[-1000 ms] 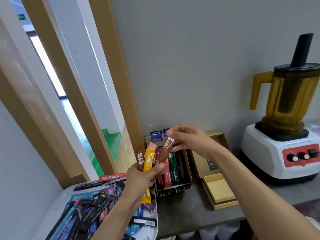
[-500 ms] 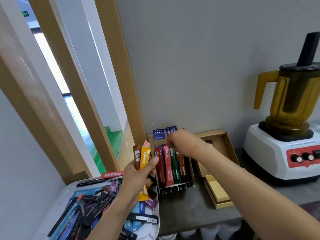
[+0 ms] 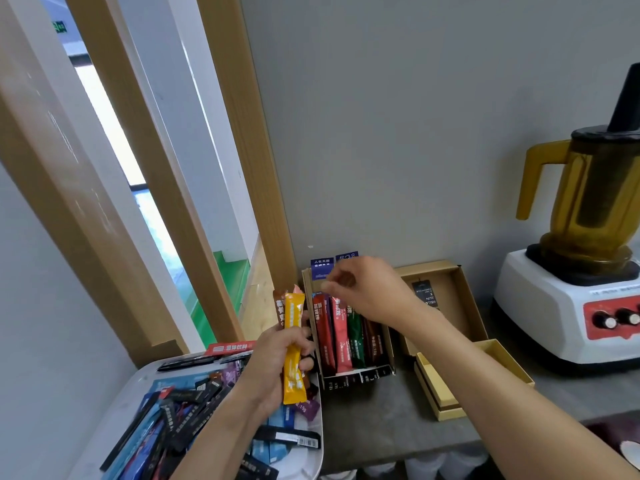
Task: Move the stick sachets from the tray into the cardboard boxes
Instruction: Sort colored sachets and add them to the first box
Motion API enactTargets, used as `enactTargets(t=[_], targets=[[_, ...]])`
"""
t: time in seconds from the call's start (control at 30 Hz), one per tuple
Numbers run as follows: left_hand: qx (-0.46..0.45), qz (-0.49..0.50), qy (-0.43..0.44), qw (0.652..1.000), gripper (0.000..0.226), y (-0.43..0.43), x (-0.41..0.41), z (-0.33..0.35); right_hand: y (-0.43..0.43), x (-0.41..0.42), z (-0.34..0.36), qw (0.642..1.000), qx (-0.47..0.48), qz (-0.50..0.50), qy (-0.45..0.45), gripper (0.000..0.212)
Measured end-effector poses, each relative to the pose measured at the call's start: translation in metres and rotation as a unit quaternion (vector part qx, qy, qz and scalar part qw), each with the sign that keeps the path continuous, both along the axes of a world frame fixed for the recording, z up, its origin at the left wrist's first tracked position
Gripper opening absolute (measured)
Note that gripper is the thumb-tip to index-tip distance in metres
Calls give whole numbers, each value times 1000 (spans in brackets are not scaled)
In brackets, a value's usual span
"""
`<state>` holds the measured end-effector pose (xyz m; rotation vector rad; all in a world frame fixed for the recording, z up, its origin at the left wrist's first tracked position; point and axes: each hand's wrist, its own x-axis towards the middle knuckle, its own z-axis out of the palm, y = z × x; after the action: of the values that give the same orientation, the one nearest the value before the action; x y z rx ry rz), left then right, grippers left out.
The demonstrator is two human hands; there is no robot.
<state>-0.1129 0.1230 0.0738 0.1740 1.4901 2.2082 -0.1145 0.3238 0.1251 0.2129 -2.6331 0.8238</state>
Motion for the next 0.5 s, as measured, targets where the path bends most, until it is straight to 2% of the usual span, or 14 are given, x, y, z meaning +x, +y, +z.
enactTargets(t=[0.07,0.17,0.27,0.4,0.5], targets=[[-51,-4,25,998,23,4,2,1,-6,9,12,989,-115,74,-62,25],[-87,-21,57,994,15,5,6,3,-6,13,12,974,-154,119,-119,16],[-106,-31,89,990,28,2,11,4,0,11,10,966,-201,97,-130,11],[-111,-27,109,987,31,5,17,3,0,9,11,958,-198,115,-171,15],[-103,-11,105,989,33,3,18,2,5,6,13,946,-282,67,-147,13]])
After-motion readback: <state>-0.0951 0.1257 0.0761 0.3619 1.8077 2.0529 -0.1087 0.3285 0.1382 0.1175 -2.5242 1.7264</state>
